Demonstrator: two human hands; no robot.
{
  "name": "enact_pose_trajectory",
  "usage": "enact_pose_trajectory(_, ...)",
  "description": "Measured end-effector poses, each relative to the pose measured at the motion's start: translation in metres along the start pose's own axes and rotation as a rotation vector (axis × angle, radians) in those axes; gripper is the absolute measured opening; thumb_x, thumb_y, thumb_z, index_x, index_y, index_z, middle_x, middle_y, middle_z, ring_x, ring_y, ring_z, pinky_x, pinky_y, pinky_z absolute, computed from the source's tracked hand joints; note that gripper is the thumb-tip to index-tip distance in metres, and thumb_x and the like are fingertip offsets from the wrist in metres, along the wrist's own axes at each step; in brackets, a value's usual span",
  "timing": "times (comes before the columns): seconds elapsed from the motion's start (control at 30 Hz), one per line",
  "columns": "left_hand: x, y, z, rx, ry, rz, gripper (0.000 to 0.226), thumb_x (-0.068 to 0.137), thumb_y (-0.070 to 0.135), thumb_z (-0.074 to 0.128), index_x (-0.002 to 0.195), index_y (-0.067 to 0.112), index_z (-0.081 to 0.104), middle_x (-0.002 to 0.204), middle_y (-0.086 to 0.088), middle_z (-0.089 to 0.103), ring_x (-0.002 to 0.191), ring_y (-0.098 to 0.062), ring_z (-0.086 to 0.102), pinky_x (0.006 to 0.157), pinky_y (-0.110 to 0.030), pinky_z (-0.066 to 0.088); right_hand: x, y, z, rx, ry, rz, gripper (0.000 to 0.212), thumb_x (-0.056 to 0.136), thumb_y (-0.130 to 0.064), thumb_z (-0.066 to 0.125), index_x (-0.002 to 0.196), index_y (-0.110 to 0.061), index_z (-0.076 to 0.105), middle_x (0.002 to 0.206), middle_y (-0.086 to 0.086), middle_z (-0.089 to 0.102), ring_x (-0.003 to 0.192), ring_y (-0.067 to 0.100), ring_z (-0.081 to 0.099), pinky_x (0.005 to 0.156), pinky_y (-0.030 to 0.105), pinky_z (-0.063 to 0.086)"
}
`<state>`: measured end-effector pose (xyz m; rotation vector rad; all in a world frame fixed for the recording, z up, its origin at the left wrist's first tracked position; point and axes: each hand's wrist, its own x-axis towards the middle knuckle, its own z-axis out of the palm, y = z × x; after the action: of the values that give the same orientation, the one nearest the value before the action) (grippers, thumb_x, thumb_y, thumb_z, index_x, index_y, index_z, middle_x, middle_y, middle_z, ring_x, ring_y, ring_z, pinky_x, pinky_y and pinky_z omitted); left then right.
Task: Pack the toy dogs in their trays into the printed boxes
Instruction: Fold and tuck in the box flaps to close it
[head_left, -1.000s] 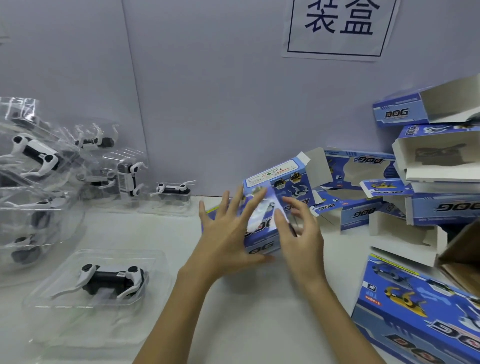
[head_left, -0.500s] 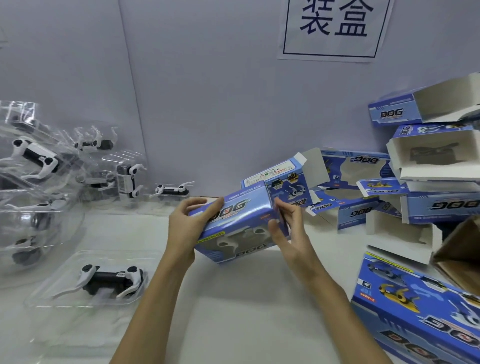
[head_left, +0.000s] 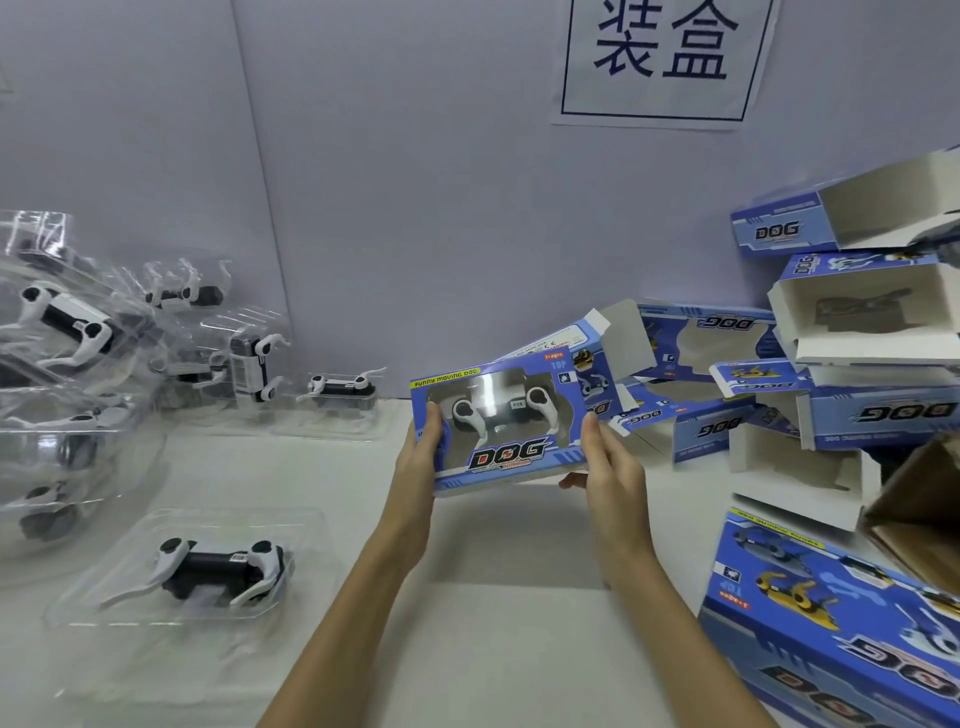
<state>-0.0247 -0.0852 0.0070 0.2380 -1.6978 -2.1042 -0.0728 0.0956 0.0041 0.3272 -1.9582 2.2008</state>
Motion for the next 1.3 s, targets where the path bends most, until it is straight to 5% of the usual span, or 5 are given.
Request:
enact_pose_trajectory(0.5, 0.012, 0.003, -0.023, -0.034, -0.117, 0.072, 0.047, 0.098, 0.057, 0.057, 0.129, 0.023, 0.068, 0.128, 0.0, 0.073, 0.119, -0.02, 0.07, 0.105, -0.04, 0.052, -0.001, -0.003, 0.0, -0.022, -0.096, 0.041, 0.062, 0.082, -0.066, 0.06, 0.13, -0.031, 0.046, 0.106, -0.008, 0.074, 0.084, -0.001, 0.072, 0.06, 0.012, 0.051)
enact_pose_trajectory(0.77, 0.009, -0.002, -0.018, -0.058, 0.005, 0.163, 0.041, 0.076, 0.041, 0.078, 0.112, 0.021, 0.074, 0.092, -0.002, 0.076, 0.076, -0.016, 0.069, 0.066, -0.03, 0.057, 0.006, -0.009, -0.016, 0.005, -0.256, 0.193, 0.078, 0.099, -0.049, 0.064, 0.157, -0.058, 0.013, 0.125, -0.006, 0.073, 0.099, 0.015, 0.077, 0.086, 0.046, 0.063)
enact_pose_trajectory(0.93, 0.019, 0.005, -0.041, -0.11, 0.087, 0.163, 0.041, 0.054, 0.042, 0.075, 0.083, 0.014, 0.068, 0.066, 0.001, 0.055, 0.064, -0.018, 0.048, 0.057, -0.028, 0.037, -0.002, -0.03, -0.016, -0.177, -0.424, 0.289, 0.073, 0.081, -0.064, 0.076, 0.134, -0.019, 0.056, 0.097, 0.002, 0.08, 0.08, 0.018, 0.077, 0.068, 0.028, 0.057)
enact_pose_trajectory(1.07, 0.015, 0.005, -0.029, -0.17, 0.005, 0.182, 0.058, 0.097, 0.053, 0.059, 0.147, 0.025, 0.053, 0.111, -0.003, 0.071, 0.089, -0.024, 0.067, 0.072, -0.036, 0.052, -0.008, -0.056, -0.027, 0.061, -0.26, 0.224, 0.069, 0.079, -0.045, 0.084, 0.126, 0.0, 0.063, 0.106, 0.023, 0.075, 0.083, 0.028, 0.074, 0.074, 0.036, 0.064)
enact_pose_trajectory(1.3, 0.011, 0.005, -0.017, -0.097, -0.034, 0.091, 0.058, 0.102, 0.062, 0.04, 0.116, 0.017, 0.073, 0.12, -0.011, 0.07, 0.092, -0.027, 0.067, 0.077, -0.042, 0.049, -0.015, -0.116, -0.061, 0.768, 0.413, -0.136, 0.08, 0.07, -0.039, 0.089, 0.134, -0.003, 0.059, 0.125, 0.011, 0.073, 0.106, 0.018, 0.076, 0.094, 0.031, 0.061)
